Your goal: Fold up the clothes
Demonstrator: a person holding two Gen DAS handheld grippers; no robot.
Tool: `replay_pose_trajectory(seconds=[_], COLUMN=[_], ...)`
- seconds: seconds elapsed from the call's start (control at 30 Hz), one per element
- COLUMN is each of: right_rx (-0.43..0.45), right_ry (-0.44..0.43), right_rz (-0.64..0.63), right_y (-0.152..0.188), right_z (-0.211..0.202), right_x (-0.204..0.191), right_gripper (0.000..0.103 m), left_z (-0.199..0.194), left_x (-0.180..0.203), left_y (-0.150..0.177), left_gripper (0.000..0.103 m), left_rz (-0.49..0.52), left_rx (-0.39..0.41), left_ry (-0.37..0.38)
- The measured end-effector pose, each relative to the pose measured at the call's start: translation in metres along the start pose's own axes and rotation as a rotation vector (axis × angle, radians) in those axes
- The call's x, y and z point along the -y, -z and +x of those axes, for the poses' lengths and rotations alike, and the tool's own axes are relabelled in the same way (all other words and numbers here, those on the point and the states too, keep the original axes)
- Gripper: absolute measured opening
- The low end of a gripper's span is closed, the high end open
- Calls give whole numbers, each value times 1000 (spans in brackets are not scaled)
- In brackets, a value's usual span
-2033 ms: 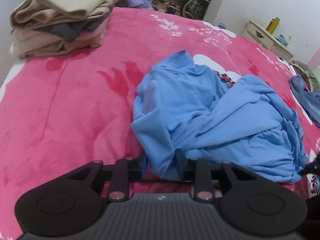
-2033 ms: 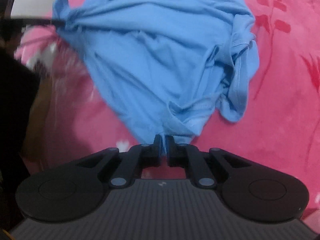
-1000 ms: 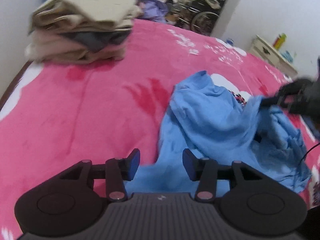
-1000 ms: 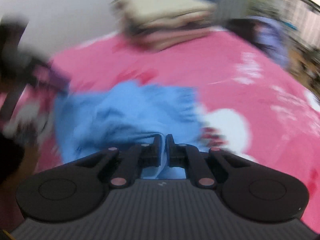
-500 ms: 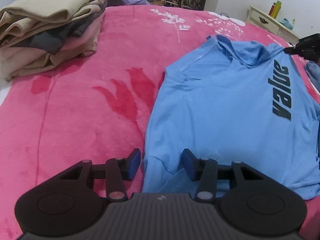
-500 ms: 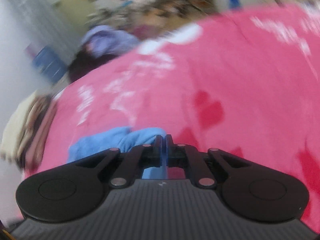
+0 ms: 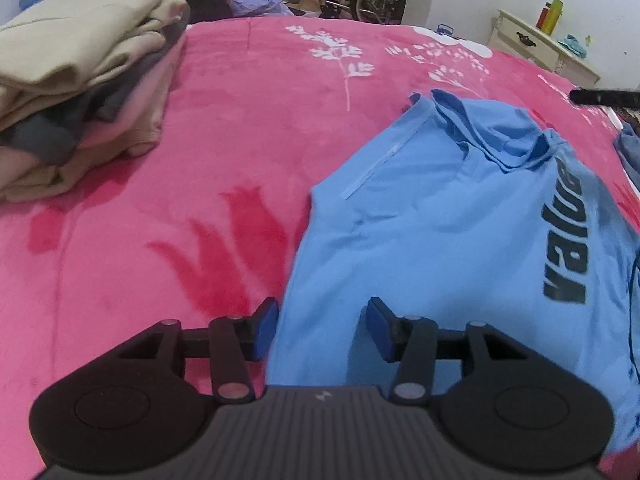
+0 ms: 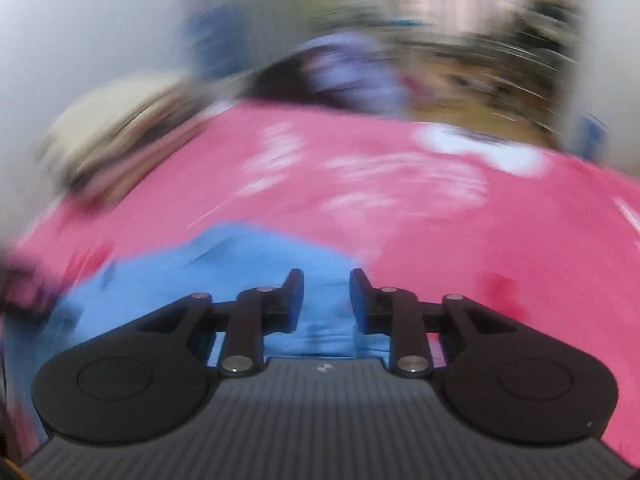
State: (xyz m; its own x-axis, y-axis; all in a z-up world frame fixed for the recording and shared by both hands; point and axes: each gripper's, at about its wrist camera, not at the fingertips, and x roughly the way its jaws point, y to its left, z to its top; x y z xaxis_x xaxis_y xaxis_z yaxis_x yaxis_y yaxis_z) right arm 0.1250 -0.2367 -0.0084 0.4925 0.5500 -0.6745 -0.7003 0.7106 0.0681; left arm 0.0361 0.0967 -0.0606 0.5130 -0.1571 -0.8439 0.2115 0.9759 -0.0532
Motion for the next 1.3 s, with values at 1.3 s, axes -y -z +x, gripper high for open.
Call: replay_pose_trajectory(seconds=[1.3], right_rx=[34], right_ry=[-150], right_rz=[-191], right_y=[-42], right_z=[73], right_x=[35], right_gripper=[23], left_z=[15], left_x=[9], left_y=[-21], left_gripper=[51], left_rz=[75], left_rx=[62], left_ry=[-2])
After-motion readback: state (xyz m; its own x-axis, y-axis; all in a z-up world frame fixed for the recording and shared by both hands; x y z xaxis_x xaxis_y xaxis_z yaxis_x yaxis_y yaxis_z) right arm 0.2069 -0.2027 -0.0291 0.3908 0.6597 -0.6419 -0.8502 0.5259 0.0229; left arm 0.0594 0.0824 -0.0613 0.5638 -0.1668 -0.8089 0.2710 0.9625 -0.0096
